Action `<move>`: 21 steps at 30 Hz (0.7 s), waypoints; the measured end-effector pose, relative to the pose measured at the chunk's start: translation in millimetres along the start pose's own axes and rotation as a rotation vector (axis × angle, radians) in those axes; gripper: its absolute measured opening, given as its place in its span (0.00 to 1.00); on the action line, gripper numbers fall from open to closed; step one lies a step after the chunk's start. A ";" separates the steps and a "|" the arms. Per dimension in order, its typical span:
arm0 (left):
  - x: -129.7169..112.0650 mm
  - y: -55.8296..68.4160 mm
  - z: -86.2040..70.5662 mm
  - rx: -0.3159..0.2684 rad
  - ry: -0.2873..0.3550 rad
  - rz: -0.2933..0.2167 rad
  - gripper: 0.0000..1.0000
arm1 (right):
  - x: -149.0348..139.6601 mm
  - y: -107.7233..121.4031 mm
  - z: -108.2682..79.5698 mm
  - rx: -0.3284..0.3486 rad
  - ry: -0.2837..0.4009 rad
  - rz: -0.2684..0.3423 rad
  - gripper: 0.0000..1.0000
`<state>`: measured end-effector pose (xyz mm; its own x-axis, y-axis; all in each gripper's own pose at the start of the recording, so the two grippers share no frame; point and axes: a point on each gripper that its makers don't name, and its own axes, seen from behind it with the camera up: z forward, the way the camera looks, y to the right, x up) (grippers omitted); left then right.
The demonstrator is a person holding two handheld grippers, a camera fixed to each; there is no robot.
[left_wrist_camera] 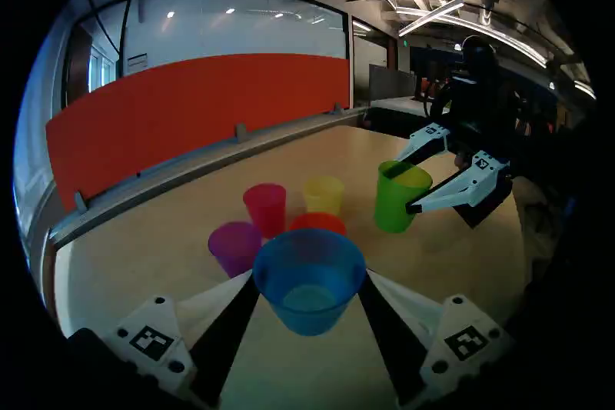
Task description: Pour water
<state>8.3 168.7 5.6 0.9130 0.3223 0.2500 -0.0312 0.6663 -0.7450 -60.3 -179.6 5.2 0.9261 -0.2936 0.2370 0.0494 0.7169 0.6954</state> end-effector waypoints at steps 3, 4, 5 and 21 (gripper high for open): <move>14.9 -1.5 -5.7 0.011 0.033 0.006 0.86 | 12.7 2.1 -5.7 -0.012 0.026 -0.011 0.91; 18.9 -1.8 -7.5 0.013 0.043 0.007 0.86 | 17.1 2.6 -7.2 -0.014 0.035 -0.013 0.91; 23.5 -2.1 -9.6 0.015 0.054 0.007 0.86 | 22.0 3.1 -9.0 -0.018 0.046 -0.015 0.91; 66.8 -7.0 -31.4 0.053 0.173 0.006 0.86 | 65.8 6.8 -21.6 -0.053 0.153 -0.020 0.92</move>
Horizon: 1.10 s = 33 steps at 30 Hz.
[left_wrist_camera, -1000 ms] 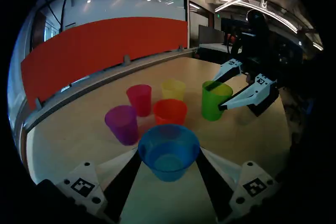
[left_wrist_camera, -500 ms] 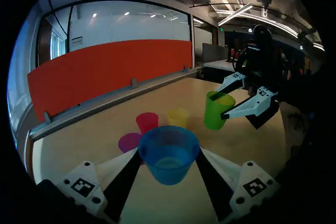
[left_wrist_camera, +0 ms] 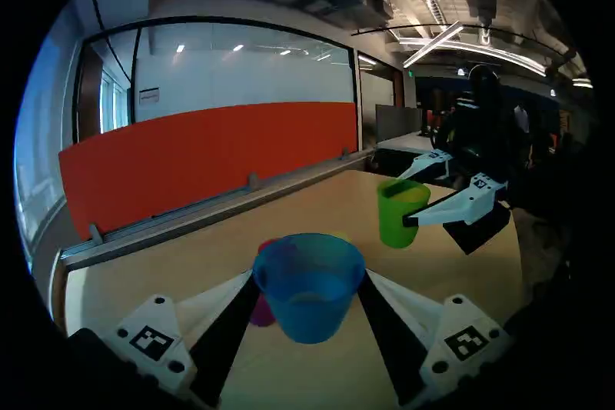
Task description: Pour water
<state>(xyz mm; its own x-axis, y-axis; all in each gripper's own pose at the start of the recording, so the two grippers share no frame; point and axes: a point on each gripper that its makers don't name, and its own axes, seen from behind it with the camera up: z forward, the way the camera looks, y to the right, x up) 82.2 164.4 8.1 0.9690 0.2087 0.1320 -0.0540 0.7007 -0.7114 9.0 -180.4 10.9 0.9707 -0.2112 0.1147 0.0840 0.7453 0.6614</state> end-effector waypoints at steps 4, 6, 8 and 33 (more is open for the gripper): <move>9.4 -3.0 -2.9 0.010 0.033 -0.011 0.86 | 5.9 0.0 0.6 -0.004 0.021 0.005 0.92; 13.9 -3.7 -4.2 0.013 0.050 -0.015 0.86 | 9.1 -0.2 1.1 -0.005 0.031 0.008 0.92; 17.8 -3.7 -5.2 0.015 0.064 -0.017 0.86 | 12.5 -0.3 1.8 -0.006 0.041 0.009 0.92; 52.4 -8.1 -6.2 0.038 0.180 -0.026 0.86 | 29.5 0.6 3.5 -0.004 0.098 0.007 0.92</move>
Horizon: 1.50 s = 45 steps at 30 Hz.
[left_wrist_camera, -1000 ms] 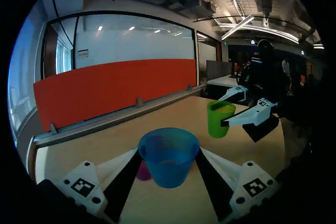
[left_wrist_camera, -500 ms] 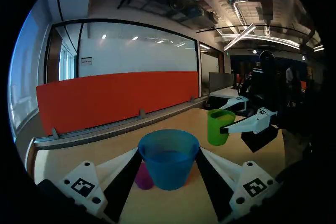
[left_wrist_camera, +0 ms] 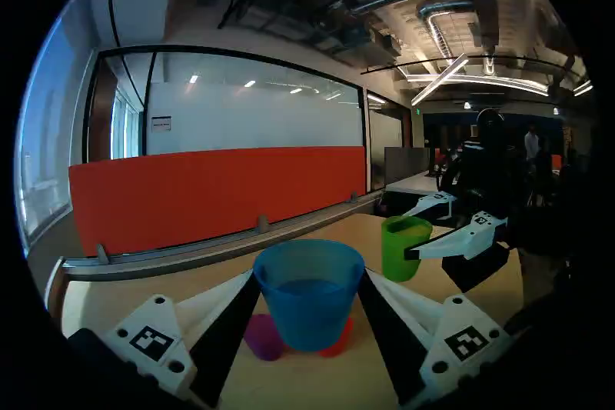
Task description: Pour water
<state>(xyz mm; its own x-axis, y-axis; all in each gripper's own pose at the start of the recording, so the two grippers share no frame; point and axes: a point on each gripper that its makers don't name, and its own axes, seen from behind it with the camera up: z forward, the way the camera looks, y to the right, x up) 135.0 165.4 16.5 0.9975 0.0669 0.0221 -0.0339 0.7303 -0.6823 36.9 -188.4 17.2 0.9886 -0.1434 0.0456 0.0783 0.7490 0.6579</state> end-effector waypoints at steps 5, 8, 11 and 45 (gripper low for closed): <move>3.2 -0.4 1.2 0.002 0.003 0.022 0.86 | 3.5 -1.6 1.2 0.007 0.012 -0.002 0.91; 6.0 -1.2 1.9 0.009 0.005 0.046 0.86 | 5.9 -3.8 1.7 0.015 0.019 -0.001 0.91; 9.3 -1.8 2.0 0.016 0.006 0.072 0.86 | 8.3 -6.5 2.4 0.024 0.026 0.001 0.91; 71.4 11.4 12.4 0.058 0.047 0.424 0.86 | 10.8 -53.1 20.7 0.149 0.049 0.008 0.91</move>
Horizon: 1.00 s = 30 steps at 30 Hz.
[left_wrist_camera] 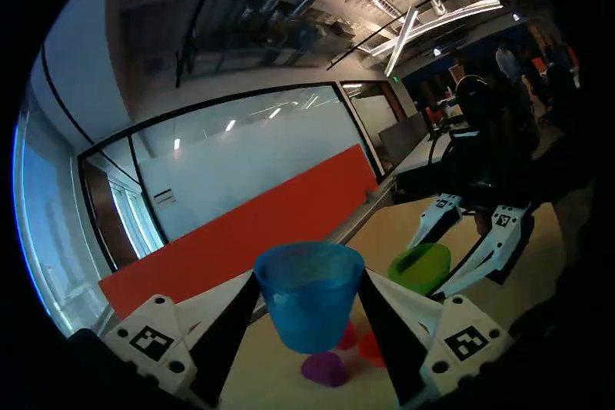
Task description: Pour water
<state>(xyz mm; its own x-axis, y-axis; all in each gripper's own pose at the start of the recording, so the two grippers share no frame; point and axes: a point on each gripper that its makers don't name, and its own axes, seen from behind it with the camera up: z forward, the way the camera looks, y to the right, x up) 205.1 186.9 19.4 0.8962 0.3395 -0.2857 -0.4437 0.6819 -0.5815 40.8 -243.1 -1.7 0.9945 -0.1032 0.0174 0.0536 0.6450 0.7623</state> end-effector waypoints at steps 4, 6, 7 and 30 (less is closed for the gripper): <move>4.1 -2.2 1.4 0.006 0.000 0.041 0.86 | -0.2 -4.9 2.8 0.013 0.001 -0.001 0.91; 6.8 -2.8 2.1 0.008 0.001 0.063 0.86 | -0.4 -7.3 4.3 0.020 0.002 -0.001 0.91; 8.2 -3.1 2.4 0.010 0.002 0.074 0.86 | -0.7 -8.3 4.9 0.023 0.002 -0.001 0.91; 39.8 -2.4 4.4 0.032 0.016 0.292 0.86 | -2.3 -24.4 17.3 0.071 0.008 -0.004 0.91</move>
<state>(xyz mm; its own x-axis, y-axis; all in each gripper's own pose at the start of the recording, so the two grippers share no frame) 241.8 201.7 12.8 0.7305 0.5139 -0.4498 -0.6823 0.5771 -0.4489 35.7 -271.8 -9.2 0.9950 -0.0993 0.0094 0.0512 0.5896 0.8061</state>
